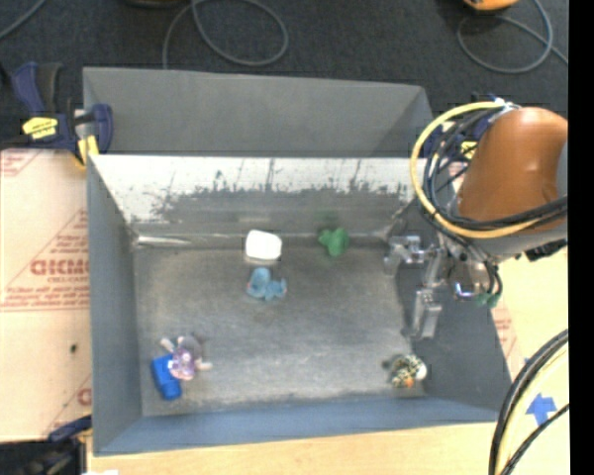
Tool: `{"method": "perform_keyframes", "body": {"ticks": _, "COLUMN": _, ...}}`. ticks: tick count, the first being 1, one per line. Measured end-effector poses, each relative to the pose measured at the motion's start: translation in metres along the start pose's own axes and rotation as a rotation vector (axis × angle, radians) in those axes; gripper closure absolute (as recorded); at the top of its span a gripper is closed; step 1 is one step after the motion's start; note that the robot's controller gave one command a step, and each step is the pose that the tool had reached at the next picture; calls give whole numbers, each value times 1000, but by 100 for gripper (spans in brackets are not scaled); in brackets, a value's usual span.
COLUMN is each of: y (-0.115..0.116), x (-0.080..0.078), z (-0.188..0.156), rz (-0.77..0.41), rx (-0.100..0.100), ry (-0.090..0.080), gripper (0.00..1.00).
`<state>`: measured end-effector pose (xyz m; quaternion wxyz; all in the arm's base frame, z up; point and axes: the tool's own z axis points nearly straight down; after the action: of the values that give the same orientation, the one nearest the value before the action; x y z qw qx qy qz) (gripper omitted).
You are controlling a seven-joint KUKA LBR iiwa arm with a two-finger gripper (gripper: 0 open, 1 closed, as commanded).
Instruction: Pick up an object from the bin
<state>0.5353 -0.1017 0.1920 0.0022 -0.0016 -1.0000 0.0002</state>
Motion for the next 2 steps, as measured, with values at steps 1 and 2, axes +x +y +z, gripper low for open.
{"method": "perform_keyframes", "body": {"ticks": 1, "y": 0, "x": -2, "z": -4, "rz": -2, "rx": 1, "ry": -8, "gripper": 0}}
{"method": "perform_keyframes", "body": {"ticks": 2, "y": -3, "x": -1, "z": 6, "rz": 42, "rx": 0, "ry": -10, "gripper": 0}}
